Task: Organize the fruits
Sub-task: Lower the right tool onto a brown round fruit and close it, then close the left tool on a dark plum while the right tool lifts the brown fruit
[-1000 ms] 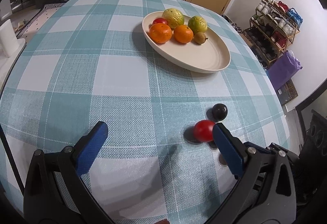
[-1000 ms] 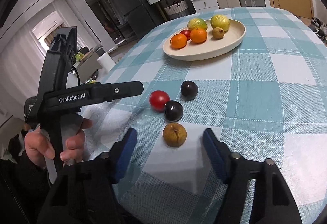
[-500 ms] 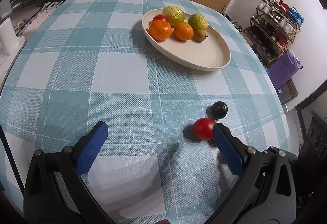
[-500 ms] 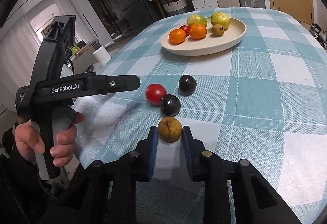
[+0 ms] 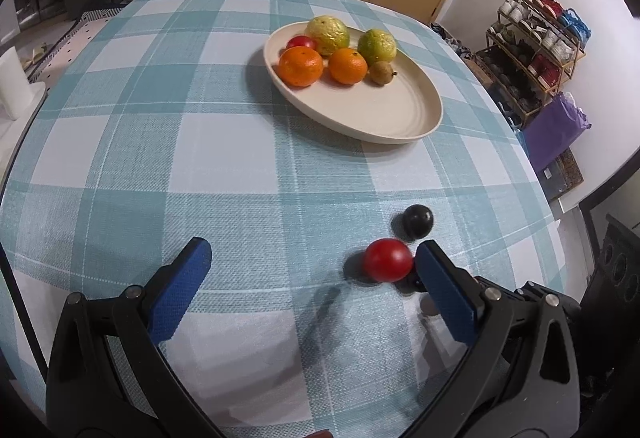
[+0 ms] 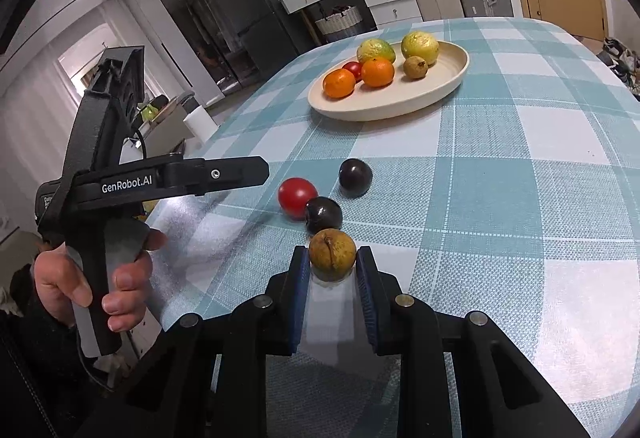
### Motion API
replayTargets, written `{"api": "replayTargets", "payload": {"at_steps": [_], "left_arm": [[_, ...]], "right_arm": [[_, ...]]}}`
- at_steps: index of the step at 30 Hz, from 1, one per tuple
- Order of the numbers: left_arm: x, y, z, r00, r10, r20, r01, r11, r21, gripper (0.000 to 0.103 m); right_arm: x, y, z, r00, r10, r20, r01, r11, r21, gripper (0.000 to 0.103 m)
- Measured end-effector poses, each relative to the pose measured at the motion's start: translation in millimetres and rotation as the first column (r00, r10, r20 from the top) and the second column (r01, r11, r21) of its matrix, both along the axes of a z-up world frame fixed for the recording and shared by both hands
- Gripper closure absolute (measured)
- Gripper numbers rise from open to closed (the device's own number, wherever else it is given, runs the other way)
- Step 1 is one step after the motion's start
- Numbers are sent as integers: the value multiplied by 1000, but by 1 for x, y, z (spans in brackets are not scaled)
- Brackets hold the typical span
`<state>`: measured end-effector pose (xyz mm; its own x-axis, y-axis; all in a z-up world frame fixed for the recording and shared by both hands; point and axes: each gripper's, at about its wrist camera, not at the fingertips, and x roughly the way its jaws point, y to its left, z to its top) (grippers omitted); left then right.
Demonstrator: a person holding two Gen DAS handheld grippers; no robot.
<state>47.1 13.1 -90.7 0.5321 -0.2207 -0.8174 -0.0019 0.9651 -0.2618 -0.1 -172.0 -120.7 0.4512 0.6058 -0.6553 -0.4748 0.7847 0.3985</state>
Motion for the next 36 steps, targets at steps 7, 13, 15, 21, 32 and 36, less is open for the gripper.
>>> {"api": "replayTargets", "payload": {"at_steps": [7,13,15,21,32,36], "left_arm": [[10,-25,10,996,-83,19,83,996,20,2],[23,-51,16,984,-177,18,176,984,19,2],[27,-60,18,978,-209,14,208,977,33,2],[41,-76,15,964,-266,-20,266,963,50,2],[57,-95,4,929,-360,-87,364,931,31,35],[56,-105,-3,914,-386,-123,393,919,37,51]], "right_arm": [[2,-15,4,999,-34,13,33,999,29,78],[7,-28,7,997,-77,23,76,997,19,78],[10,-34,7,996,-93,19,92,995,22,78],[13,-54,7,989,-150,6,150,989,21,78],[2,-85,25,980,-194,53,192,981,37,78],[1,-91,29,978,-198,61,195,979,56,78]]}}
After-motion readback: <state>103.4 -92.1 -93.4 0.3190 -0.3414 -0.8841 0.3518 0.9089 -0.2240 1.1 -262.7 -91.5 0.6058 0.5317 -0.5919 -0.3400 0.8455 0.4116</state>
